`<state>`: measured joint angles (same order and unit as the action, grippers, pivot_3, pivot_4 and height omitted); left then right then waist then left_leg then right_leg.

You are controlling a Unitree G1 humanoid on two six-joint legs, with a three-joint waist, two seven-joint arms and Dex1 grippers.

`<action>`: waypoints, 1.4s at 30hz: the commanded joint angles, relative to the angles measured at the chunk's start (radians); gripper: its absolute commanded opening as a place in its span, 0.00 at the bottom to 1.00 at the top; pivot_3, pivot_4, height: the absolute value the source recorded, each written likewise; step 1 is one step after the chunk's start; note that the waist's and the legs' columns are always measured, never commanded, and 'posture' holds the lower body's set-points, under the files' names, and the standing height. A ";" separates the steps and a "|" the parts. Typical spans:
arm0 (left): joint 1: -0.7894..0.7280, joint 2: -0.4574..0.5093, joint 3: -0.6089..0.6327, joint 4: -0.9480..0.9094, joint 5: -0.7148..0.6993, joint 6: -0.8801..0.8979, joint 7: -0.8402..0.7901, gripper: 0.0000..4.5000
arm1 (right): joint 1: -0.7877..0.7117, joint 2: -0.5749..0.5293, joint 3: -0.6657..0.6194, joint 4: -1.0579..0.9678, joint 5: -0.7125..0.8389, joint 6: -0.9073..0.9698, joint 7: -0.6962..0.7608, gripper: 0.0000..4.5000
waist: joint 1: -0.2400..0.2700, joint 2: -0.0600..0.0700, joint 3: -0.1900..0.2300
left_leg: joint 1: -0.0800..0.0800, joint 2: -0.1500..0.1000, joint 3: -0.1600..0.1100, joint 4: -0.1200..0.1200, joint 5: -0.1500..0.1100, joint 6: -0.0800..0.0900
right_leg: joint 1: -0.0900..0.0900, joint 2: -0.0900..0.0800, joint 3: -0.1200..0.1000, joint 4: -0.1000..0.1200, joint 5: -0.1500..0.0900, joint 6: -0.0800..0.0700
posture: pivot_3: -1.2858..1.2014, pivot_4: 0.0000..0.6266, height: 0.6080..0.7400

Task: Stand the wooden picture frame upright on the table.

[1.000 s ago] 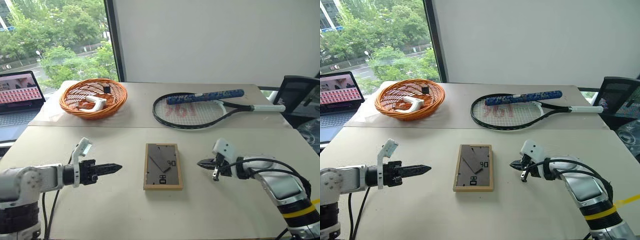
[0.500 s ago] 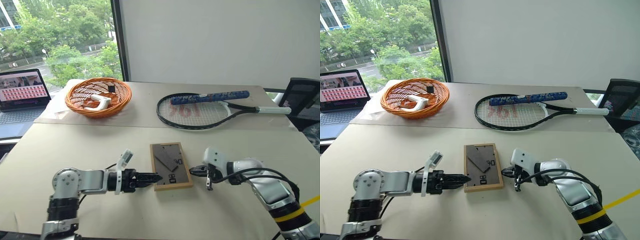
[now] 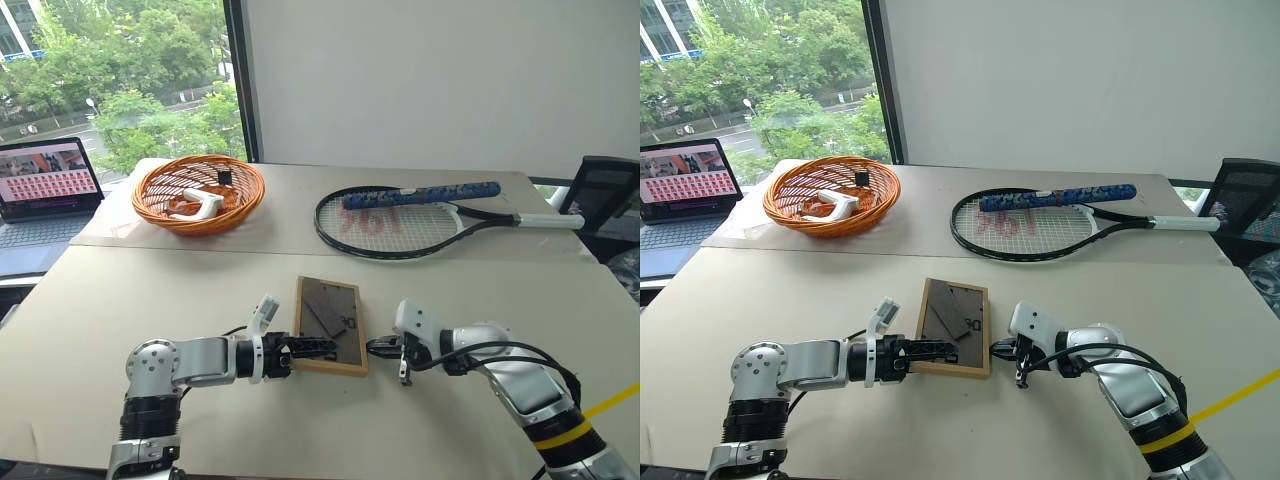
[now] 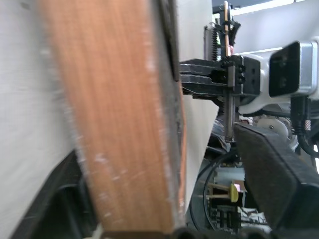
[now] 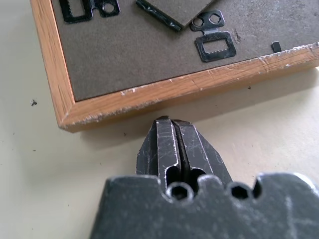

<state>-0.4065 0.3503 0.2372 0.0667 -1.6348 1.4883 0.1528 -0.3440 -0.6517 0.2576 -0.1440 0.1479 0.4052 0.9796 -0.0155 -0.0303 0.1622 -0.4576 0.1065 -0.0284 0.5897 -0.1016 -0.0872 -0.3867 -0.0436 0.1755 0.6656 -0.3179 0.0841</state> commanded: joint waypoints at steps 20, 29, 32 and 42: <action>-0.175 0.223 -0.098 0.058 -0.105 -0.009 -0.399 0.26 | -0.306 0.020 -0.284 -0.110 0.529 0.551 -0.020 0.49 | 0.002 0.000 0.000 | -0.002 0.000 0.000 -0.006 0.001 -0.001 | -0.003 0.000 -0.001 -0.002 0.000 -0.001 | 0.52 0.24 0.87; -0.220 0.215 -0.124 0.073 0.017 -0.006 -0.530 0.26 | -0.344 0.046 -0.173 -0.118 0.536 0.540 0.030 0.99 | 0.002 0.000 0.001 | -0.002 0.000 0.000 -0.009 0.002 -0.002 | -0.005 0.000 -0.001 -0.002 -0.001 -0.001 | 0.52 0.24 0.87; -0.228 0.209 -0.116 0.126 0.016 0.004 -0.536 0.26 | -0.327 0.048 -0.196 -0.188 0.570 0.480 0.083 0.99 | 0.002 0.000 0.001 | -0.003 0.000 0.000 -0.009 0.002 -0.002 | -0.005 0.000 -0.001 -0.002 -0.001 -0.001 | 0.52 0.24 0.87; -0.238 0.224 -0.074 0.254 -0.063 0.049 -0.602 0.26 | -0.289 -0.058 -0.232 -0.184 0.451 0.294 0.097 0.99 | 0.000 0.000 0.001 | -0.003 0.000 -0.001 -0.010 0.002 -0.002 | -0.006 0.000 -0.003 -0.002 -0.001 -0.001 | 0.52 0.24 0.87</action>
<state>-0.6318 0.5615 0.1217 0.3290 -1.6535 1.5324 -0.4133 -0.6410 -0.6852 0.0610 -0.3315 0.6412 0.7564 1.0800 -0.0153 -0.0307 0.1630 -0.4606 0.1064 -0.0292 0.5801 -0.0999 -0.0896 -0.3924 -0.0438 0.1728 0.6637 -0.3187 0.0826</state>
